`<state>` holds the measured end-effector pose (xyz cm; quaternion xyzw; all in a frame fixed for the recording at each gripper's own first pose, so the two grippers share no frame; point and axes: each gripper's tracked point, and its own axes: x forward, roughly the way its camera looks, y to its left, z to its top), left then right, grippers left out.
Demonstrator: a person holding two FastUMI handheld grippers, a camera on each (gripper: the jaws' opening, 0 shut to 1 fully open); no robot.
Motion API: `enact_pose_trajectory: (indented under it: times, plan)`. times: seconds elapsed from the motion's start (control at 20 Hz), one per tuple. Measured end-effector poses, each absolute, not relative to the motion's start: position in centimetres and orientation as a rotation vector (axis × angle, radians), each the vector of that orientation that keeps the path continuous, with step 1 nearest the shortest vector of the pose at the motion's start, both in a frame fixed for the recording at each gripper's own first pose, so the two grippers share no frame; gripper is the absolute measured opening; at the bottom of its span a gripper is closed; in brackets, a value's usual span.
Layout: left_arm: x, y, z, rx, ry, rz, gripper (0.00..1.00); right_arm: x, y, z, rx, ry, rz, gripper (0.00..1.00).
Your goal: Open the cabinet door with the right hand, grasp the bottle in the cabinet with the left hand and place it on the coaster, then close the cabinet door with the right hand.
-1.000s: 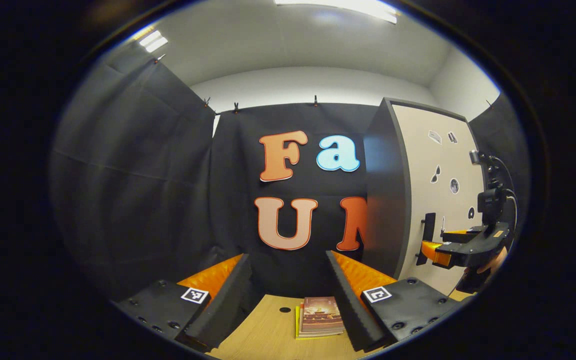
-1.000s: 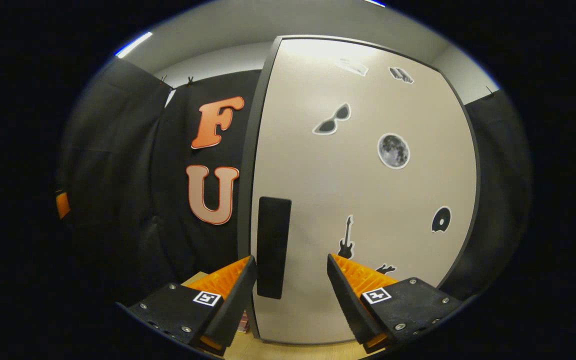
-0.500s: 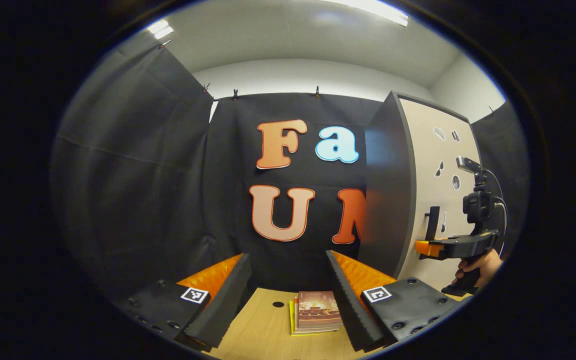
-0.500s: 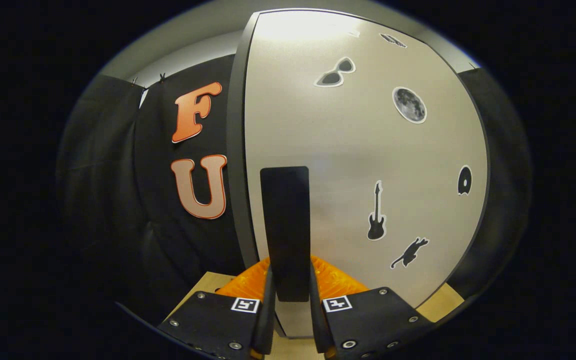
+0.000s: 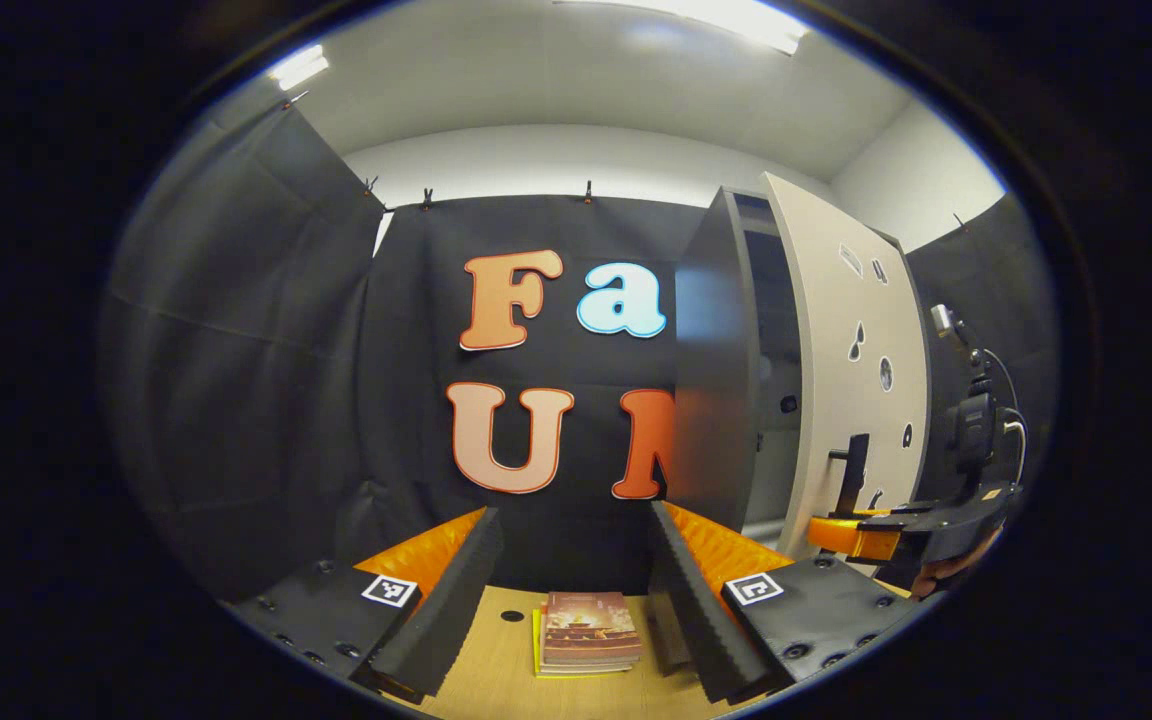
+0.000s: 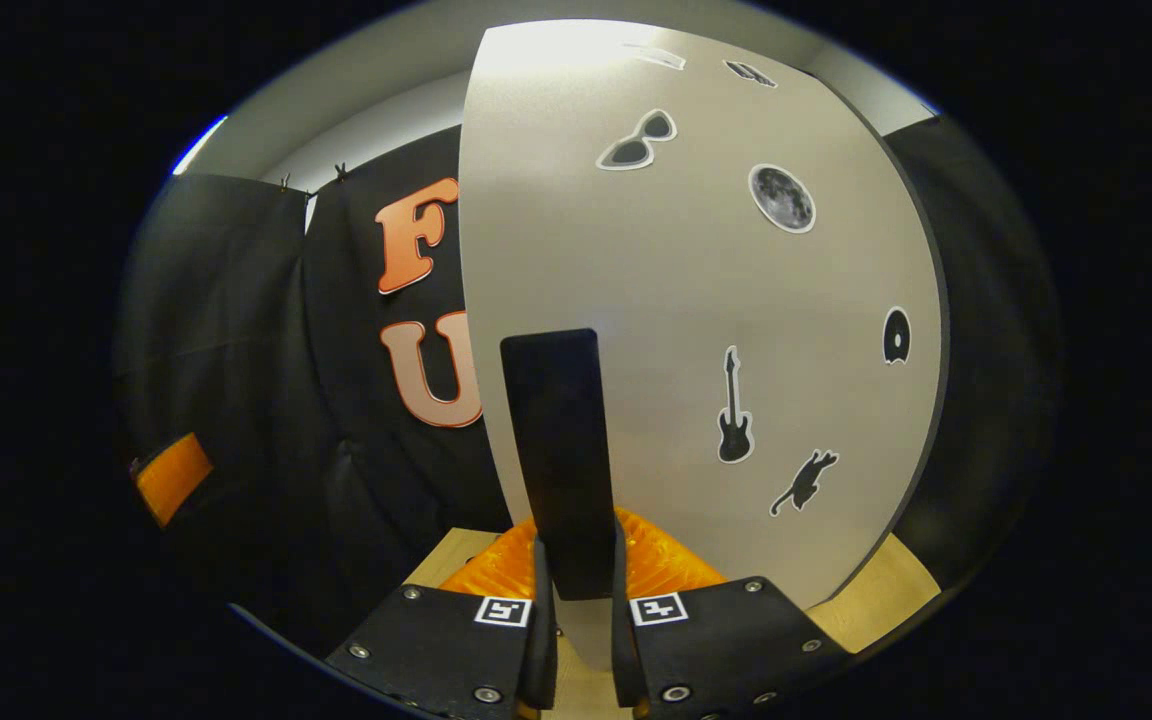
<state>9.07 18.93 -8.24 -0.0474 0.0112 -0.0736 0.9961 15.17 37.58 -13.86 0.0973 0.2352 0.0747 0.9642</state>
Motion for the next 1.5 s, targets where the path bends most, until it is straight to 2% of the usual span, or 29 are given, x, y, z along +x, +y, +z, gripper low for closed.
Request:
enact_pose_trajectory:
  times: [0.35, 0.4, 0.65, 0.7, 0.8, 0.85, 0.95, 1.3, 1.35, 1.4, 1.5]
  plan:
    - [8.9, 13.2, -7.2, -0.098, 0.013, -0.177, 0.96, 12.0, 36.7, -12.2, 0.216, 0.456, 0.253, 0.22]
    - [8.9, 12.5, -7.1, -0.096, 0.014, -0.185, 0.92, 11.4, 36.2, -12.0, 0.213, 0.454, 0.261, 0.22]
    - [9.2, 7.4, -7.2, -0.075, 0.018, -0.245, 0.93, 10.0, 34.2, -11.3, 0.240, 0.450, 0.247, 0.22]
    - [9.2, 6.3, -7.1, -0.074, 0.017, -0.256, 0.93, 10.0, 34.1, -11.4, 0.248, 0.450, 0.241, 0.25]
    - [9.5, 4.2, -7.3, -0.076, 0.020, -0.280, 0.96, 9.6, 33.6, -11.2, 0.261, 0.451, 0.229, 0.22]
    - [9.4, 3.3, -7.3, -0.075, 0.021, -0.294, 0.93, 9.5, 33.4, -11.2, 0.274, 0.450, 0.224, 0.22]
    - [9.6, 1.7, -7.3, -0.067, 0.021, -0.315, 0.93, 9.2, 32.9, -11.0, 0.310, 0.440, 0.213, 0.22]
    - [10.1, -3.5, -7.8, -0.074, 0.031, -0.389, 0.93, 8.2, 29.7, -10.5, 0.284, 0.401, 0.090, 0.20]
    - [10.0, -4.3, -7.8, -0.076, 0.032, -0.401, 0.96, 8.2, 29.1, -10.6, 0.288, 0.399, 0.064, 0.19]
    - [9.8, -5.1, -7.7, -0.078, 0.033, -0.413, 0.93, 8.0, 28.4, -10.5, 0.291, 0.395, 0.036, 0.17]
    - [9.9, -6.6, -7.5, -0.081, 0.029, -0.437, 0.93, 7.8, 27.3, -10.4, 0.268, 0.391, -0.021, 0.15]
